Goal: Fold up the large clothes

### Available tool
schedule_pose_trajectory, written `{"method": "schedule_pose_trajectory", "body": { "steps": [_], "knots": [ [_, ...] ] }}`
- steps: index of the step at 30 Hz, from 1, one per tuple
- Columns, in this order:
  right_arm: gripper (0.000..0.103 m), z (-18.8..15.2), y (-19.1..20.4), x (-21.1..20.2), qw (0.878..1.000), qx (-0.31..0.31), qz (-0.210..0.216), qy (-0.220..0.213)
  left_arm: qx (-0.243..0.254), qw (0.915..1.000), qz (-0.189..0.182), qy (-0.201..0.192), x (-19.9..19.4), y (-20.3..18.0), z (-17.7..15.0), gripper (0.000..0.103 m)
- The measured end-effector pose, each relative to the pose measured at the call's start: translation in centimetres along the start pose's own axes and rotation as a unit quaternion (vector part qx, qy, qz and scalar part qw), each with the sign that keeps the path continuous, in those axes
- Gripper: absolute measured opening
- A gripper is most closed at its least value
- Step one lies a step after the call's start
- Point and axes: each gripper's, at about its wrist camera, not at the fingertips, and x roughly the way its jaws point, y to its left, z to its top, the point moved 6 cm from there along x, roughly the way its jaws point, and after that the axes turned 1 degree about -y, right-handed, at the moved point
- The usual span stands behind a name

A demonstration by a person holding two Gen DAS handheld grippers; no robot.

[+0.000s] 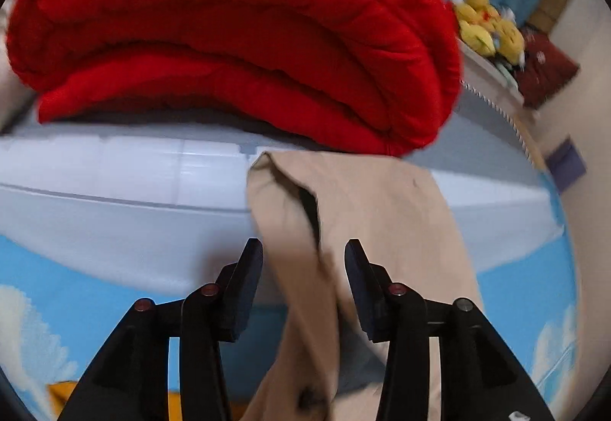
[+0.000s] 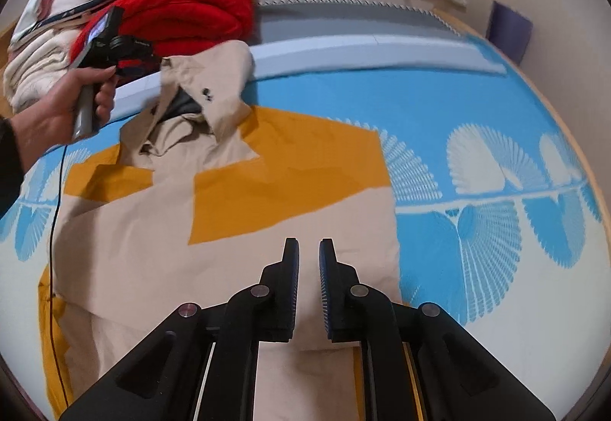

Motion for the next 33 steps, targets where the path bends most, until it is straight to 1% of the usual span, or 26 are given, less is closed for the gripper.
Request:
{"method": "schedule_pose_trajectory", "body": {
  "steps": [2, 4, 5, 6, 7, 8, 10, 12, 14, 15, 16, 18, 20, 21, 23, 24, 26, 28, 29, 30, 32, 33],
  "knots": [
    [0.012, -0.3, -1.1, 0.5, 1.000, 0.009, -0.009, 0.008, -0.015, 0.9997, -0.015, 0.009, 1.3, -0.2, 0.4, 0.040],
    [0.012, -0.5, -2.0, 1.0, 1.000, 0.018, -0.016, 0.013, -0.013, 0.9999, -0.006, 0.010, 2.4, -0.7, 0.5, 0.035],
    [0.012, -0.6, -2.4, 1.2, 0.999, 0.021, -0.019, 0.016, -0.008, 0.9999, -0.004, 0.009, 2.9, -1.0, 0.5, 0.028],
    [0.012, -0.6, -2.9, 1.4, 0.999, 0.026, -0.020, 0.019, -0.004, 0.9999, -0.004, 0.014, 3.5, -1.2, 0.5, 0.023],
    [0.012, -0.7, -3.3, 1.5, 0.999, 0.031, -0.021, 0.022, -0.002, 0.9998, -0.003, 0.021, 3.9, -1.5, 0.5, 0.011],
    [0.012, -0.7, -3.8, 1.7, 0.999, 0.037, -0.024, 0.024, -0.001, 0.9998, -0.003, 0.021, 3.9, -1.8, 0.5, 0.006],
    [0.012, -0.7, -4.3, 1.9, 0.998, 0.045, -0.025, 0.029, 0.001, 0.9998, -0.019, 0.007, 2.9, -2.4, 0.6, 0.001],
    [0.012, -0.5, -4.8, 1.9, 0.998, 0.051, -0.025, 0.031, 0.018, 0.9994, -0.029, 0.000, 0.9, -3.7, 0.1, 0.000],
    [0.012, -0.1, -5.1, 1.5, 0.998, 0.057, -0.023, 0.028, 0.051, 0.9970, -0.057, -0.006, -2.1, -5.7, -0.9, 0.000],
    [0.012, 0.1, -5.2, 1.2, 0.998, 0.060, -0.021, 0.024, 0.077, 0.9946, -0.068, -0.014, -4.6, -7.0, -1.9, 0.000],
    [0.012, 0.4, -5.3, 0.7, 0.998, 0.063, -0.018, 0.019, 0.090, 0.9926, -0.079, -0.017, -6.6, -7.7, -2.8, 0.000],
    [0.012, 0.9, -5.6, -0.2, 0.997, 0.075, -0.014, 0.007, 0.122, 0.9876, -0.097, -0.024, -11.6, -9.3, -5.6, 0.000],
    [0.012, 1.5, -5.8, -1.2, 0.996, 0.090, -0.004, -0.003, 0.151, 0.9815, -0.115, -0.025, -16.2, -10.7, -9.2, 0.000],
    [0.012, 1.8, -5.9, -1.7, 0.995, 0.098, 0.003, -0.009, 0.166, 0.9777, -0.126, -0.023, -19.0, -11.5, -11.9, 0.000],
    [0.012, 2.4, -5.7, -2.9, 0.994, 0.108, 0.016, -0.025, 0.184, 0.9731, -0.137, -0.019, -22.7, -12.3, -16.0, 0.000],
    [0.013, 2.6, -5.5, -3.4, 0.993, 0.109, 0.022, -0.030, 0.191, 0.9717, -0.138, -0.016, -24.9, -12.5, -19.2, 0.000],
    [0.016, 2.8, -4.9, -4.5, 0.992, 0.115, 0.042, -0.042, 0.197, 0.9709, -0.136, -0.007, -27.1, -12.5, -23.7, 0.000],
    [0.025, 3.0, -4.3, -5.6, 0.989, 0.121, 0.065, -0.056, 0.195, 0.9724, -0.128, 0.001, -29.1, -11.8, -28.9, 0.000],
    [0.034, 3.1, -4.0, -6.2, 0.987, 0.125, 0.075, -0.064, 0.187, 0.9745, -0.124, 0.013, -29.4, -11.3, -31.3, 0.000],
    [0.044, 3.1, -3.8, -6.5, 0.986, 0.129, 0.082, -0.069, 0.168, 0.9782, -0.117, 0.031, -29.4, -10.6, -33.7, 0.000],
    [0.052, 3.1, -3.0, -7.3, 0.981, 0.138, 0.109, -0.079, 0.126, 0.9838, -0.110, 0.063, -29.1, -9.2, -37.1, 0.000],
    [0.053, 3.1, -2.6, -7.6, 0.980, 0.138, 0.122, -0.081, 0.113, 0.9847, -0.100, 0.088, -28.5, -8.6, -38.9, 0.000]
  ]
}}
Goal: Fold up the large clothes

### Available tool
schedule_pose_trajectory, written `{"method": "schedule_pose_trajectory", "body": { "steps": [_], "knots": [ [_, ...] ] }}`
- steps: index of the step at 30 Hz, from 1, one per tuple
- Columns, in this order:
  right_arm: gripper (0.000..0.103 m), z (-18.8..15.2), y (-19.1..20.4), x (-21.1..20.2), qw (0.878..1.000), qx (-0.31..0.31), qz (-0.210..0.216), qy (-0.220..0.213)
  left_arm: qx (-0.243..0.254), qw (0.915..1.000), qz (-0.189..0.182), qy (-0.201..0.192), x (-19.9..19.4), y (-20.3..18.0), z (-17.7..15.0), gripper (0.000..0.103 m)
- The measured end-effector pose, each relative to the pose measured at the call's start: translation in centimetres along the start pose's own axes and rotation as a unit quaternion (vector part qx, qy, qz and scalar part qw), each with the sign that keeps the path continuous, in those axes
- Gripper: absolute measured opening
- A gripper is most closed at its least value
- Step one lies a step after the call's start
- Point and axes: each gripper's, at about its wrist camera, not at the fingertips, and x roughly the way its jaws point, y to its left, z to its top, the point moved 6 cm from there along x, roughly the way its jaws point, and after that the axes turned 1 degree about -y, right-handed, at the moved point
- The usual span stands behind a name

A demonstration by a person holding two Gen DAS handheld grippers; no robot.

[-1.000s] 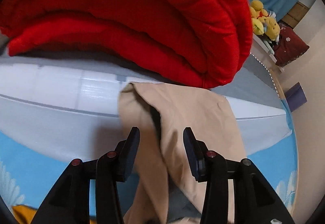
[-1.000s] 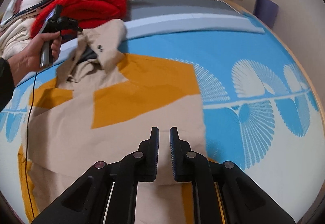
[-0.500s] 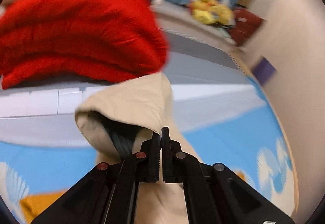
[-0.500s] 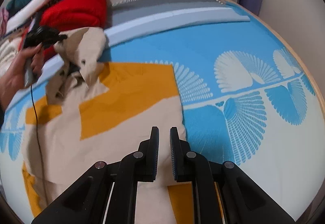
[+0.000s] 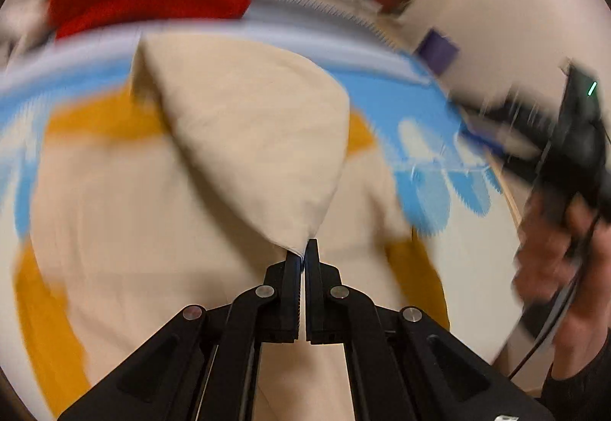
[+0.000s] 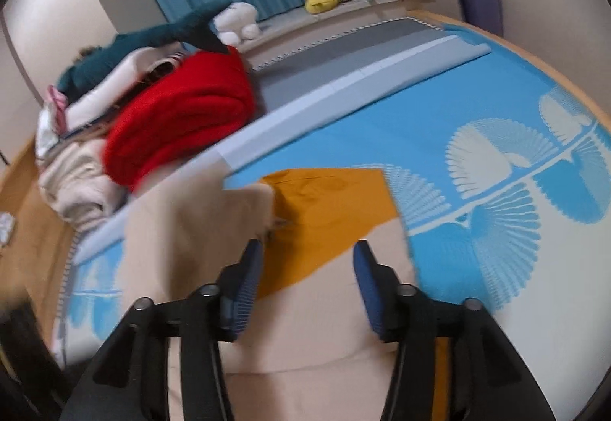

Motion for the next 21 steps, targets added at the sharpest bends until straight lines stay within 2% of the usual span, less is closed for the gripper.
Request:
{"method": "schedule_pose_trajectory", "body": {
  "steps": [2, 4, 7, 9, 11, 15, 21],
  "knots": [
    [0.055, -0.2, 0.9, -0.1, 1.000, 0.000, 0.022, 0.003, -0.022, 0.9984, 0.011, 0.051, 1.4, 0.9, -2.4, 0.000],
    [0.056, -0.6, 1.8, 0.1, 0.999, -0.001, 0.039, 0.012, -0.026, 0.9959, 0.027, 0.083, 2.1, 1.9, -3.2, 0.003],
    [0.061, -1.8, 3.1, 1.5, 0.997, -0.009, 0.059, 0.044, -0.056, 0.9934, 0.077, 0.064, 1.1, 5.3, -1.4, 0.017],
    [0.061, -2.9, 3.6, 2.7, 0.995, -0.006, 0.072, 0.071, -0.089, 0.9930, 0.071, 0.030, -0.2, 7.2, 0.3, 0.020],
    [0.061, -4.1, 3.7, 4.6, 0.993, 0.003, 0.067, 0.101, -0.130, 0.9899, 0.055, 0.009, -0.6, 8.8, 1.7, 0.020],
    [0.061, -6.8, 2.7, 8.8, 0.987, 0.022, 0.045, 0.155, -0.202, 0.9791, 0.017, -0.004, 0.3, 10.3, 2.5, 0.020],
    [0.059, -12.6, 1.8, 14.8, 0.965, 0.062, 0.032, 0.252, -0.209, 0.9778, 0.013, -0.010, 1.2, 9.9, 3.3, 0.020]
  ]
}}
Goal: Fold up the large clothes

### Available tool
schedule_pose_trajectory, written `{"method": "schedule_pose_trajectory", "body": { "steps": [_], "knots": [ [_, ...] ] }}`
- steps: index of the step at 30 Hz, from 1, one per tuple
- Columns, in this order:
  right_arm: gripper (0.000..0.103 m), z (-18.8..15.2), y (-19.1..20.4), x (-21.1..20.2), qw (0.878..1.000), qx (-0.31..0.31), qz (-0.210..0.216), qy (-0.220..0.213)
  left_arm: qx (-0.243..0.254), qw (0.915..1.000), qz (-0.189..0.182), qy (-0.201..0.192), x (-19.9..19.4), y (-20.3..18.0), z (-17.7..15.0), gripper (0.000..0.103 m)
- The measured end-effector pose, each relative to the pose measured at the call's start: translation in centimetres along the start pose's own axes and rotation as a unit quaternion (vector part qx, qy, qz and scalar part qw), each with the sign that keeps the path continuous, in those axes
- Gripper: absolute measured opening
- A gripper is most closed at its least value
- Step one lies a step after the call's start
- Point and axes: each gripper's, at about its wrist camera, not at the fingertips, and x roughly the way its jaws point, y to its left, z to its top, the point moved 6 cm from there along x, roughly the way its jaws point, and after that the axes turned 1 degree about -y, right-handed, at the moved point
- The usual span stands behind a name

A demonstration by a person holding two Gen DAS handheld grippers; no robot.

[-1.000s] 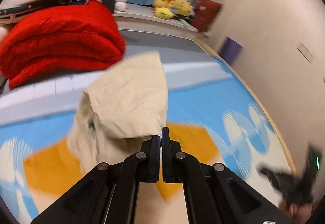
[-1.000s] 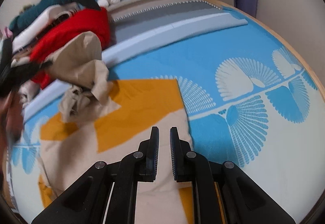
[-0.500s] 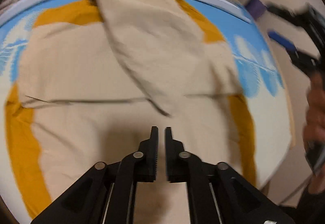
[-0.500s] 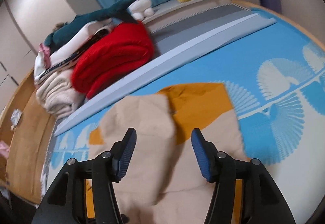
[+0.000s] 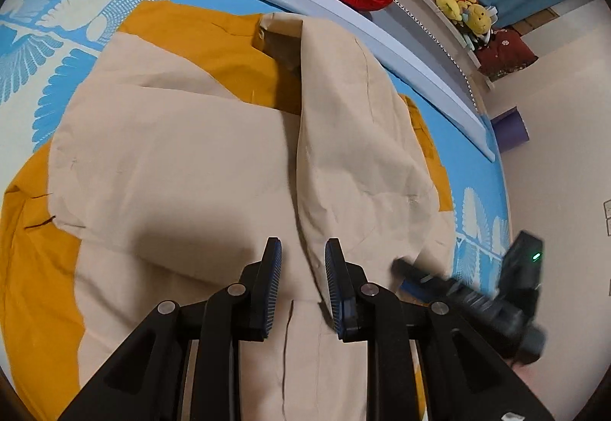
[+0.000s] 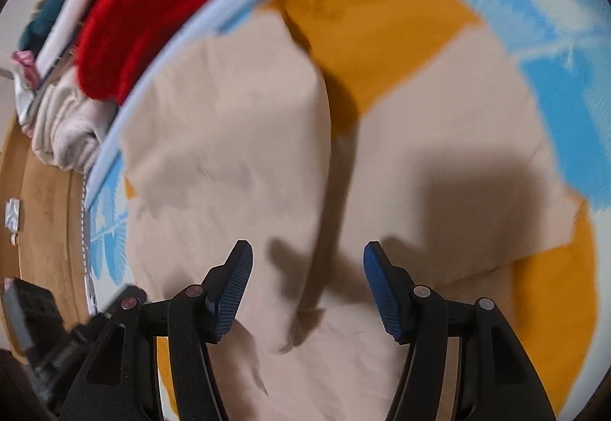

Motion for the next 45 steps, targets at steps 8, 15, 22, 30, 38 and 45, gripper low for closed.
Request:
{"method": "schedule_pose_trajectory", "body": {
  "steps": [8, 15, 22, 30, 38, 45],
  "knots": [
    [0.001, -1.9, 3.9, -1.5, 0.993, -0.053, 0.104, 0.006, 0.022, 0.9995, 0.014, -0.020, 0.4, 0.0, 1.5, 0.020],
    [0.007, -1.3, -4.0, -0.4, 0.994, -0.018, -0.106, 0.015, 0.019, 0.9995, 0.022, -0.009, 1.1, 0.4, 1.0, 0.020],
    [0.048, 2.0, -0.9, -6.7, 0.978, -0.055, -0.109, -0.167, 0.013, 0.9997, 0.018, -0.012, 0.4, 0.6, 1.1, 0.020],
    [0.054, 0.1, -1.2, 5.4, 0.997, -0.056, -0.048, -0.010, -0.004, 0.9999, 0.002, -0.012, -0.9, 0.7, 1.3, 0.020],
    [0.052, -0.5, 5.9, 1.0, 0.973, -0.179, -0.069, -0.124, -0.007, 0.9999, 0.001, -0.014, -2.4, 1.4, 1.7, 0.020],
    [0.059, -4.8, 4.8, 9.1, 0.968, -0.229, -0.103, 0.003, -0.008, 0.9998, -0.002, -0.017, -4.2, 1.9, 1.8, 0.020]
  ]
}}
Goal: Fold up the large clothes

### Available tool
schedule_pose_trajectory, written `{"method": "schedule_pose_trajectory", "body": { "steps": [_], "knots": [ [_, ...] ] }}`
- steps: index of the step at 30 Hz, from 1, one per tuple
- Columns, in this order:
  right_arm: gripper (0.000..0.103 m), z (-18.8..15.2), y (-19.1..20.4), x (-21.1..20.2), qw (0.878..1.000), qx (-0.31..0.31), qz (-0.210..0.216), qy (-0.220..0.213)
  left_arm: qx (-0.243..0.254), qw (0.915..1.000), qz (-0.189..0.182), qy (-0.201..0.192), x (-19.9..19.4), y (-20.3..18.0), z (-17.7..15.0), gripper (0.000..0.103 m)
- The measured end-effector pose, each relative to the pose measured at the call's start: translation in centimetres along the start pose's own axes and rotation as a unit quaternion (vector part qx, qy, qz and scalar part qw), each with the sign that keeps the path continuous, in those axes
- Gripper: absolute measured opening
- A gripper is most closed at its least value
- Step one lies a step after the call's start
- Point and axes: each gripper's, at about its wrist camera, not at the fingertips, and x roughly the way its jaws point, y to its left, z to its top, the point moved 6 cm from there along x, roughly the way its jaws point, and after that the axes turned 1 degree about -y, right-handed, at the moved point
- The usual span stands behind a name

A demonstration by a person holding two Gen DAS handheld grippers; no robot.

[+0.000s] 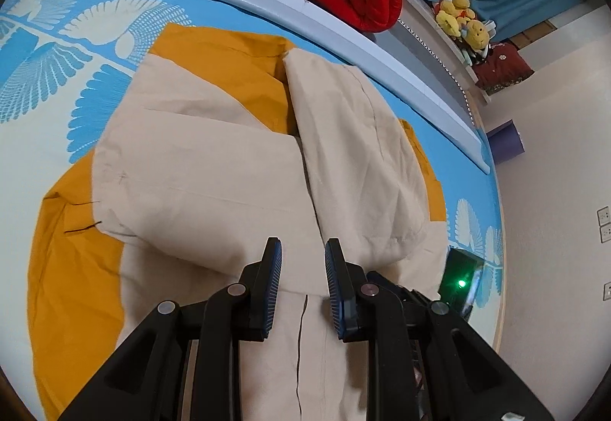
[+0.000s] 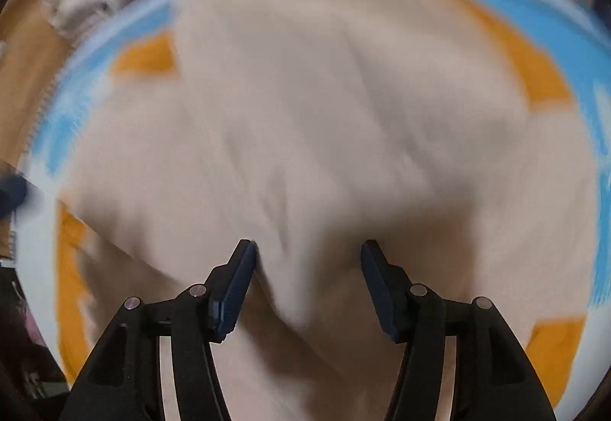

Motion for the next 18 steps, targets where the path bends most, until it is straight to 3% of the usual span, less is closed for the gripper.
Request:
{"method": "schedule_pose_trajectory", "body": {
  "steps": [3, 5, 9, 12, 15, 18],
  "knots": [
    [0.059, 0.1, 1.4, -2.4, 0.999, -0.021, 0.000, -0.037, 0.007, 0.9998, -0.015, -0.007, -1.7, -0.5, 0.5, 0.020],
    [0.059, 0.6, 1.9, -4.9, 0.996, -0.023, 0.016, -0.088, 0.016, 0.9995, -0.014, -0.024, -3.0, -0.7, 0.8, 0.020],
    [0.059, 0.9, 0.2, -7.7, 0.989, -0.016, -0.014, -0.144, 0.024, 0.9985, -0.013, -0.048, -5.4, -0.7, 0.8, 0.020],
    [0.059, -0.6, -2.2, -6.2, 0.993, 0.022, -0.048, -0.107, 0.036, 0.9975, -0.018, -0.057, -7.1, -0.5, 0.2, 0.020],
    [0.059, -3.0, -3.9, -3.1, 0.995, 0.069, -0.067, -0.029, 0.058, 0.9960, -0.014, -0.066, -8.6, -0.3, -0.5, 0.020],
    [0.059, -4.1, -4.1, -5.5, 0.993, 0.098, -0.051, -0.041, 0.093, 0.9913, 0.001, -0.093, -10.8, 0.0, -1.5, 0.020]
  ]
}}
